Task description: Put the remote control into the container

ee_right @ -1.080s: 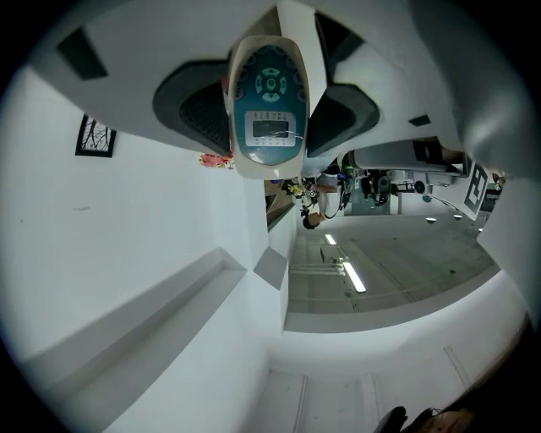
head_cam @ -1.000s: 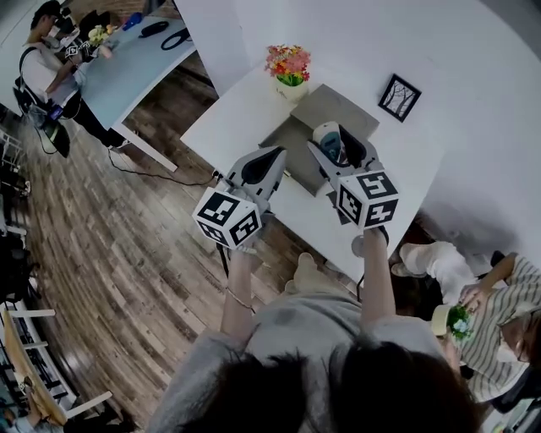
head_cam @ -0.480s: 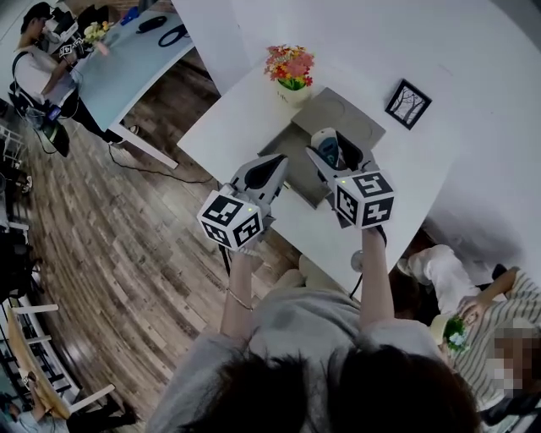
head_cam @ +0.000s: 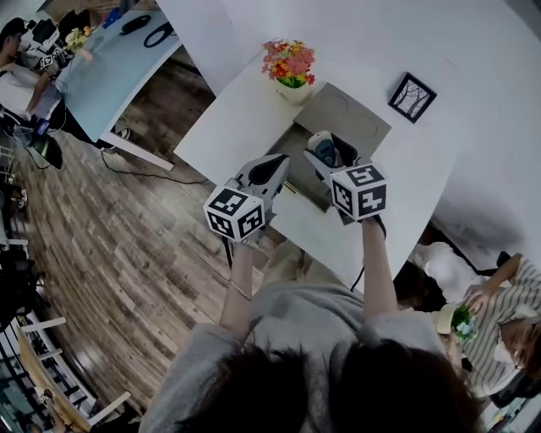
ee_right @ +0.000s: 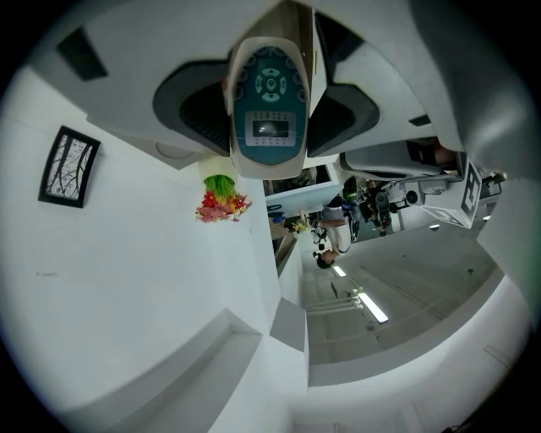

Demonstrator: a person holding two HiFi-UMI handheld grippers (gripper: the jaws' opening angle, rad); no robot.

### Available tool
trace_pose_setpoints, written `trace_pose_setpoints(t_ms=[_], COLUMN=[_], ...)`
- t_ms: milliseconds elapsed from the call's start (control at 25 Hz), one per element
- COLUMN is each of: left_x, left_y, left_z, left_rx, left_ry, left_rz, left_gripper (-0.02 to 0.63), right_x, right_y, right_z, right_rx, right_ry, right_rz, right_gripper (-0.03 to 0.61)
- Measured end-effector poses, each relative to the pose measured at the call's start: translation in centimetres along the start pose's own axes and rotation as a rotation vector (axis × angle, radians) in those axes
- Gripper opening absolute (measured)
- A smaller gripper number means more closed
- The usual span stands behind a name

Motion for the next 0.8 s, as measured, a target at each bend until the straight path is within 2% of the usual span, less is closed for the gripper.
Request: trace_pose_setpoints(t_ms=[280,800], left_x=[-1.4,-2.3], left_y=[-2.5,-6.1], left_z=[2.6,5.2], left_rx=[0.042,0.088], left_ry=[-0.046,-0.082], left_rz=[0.067,0.179], left_gripper=[0.003,0.003], right_x=[-4.1,-8.9], right_y=[-2.8,-8.3], right_z=[-0.6,-1.0], right_rx=[-0.007,0.004], right_ry=[-0.007,-0.003], right_rz=[0.127,0.368], right_gripper=[0.287,0.287])
Point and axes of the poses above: the fingertips, and each gripper's own axes: x backward along the fingers, z to its left, y out of its top, the point moved 2 cm from there along x, backward along the fingers
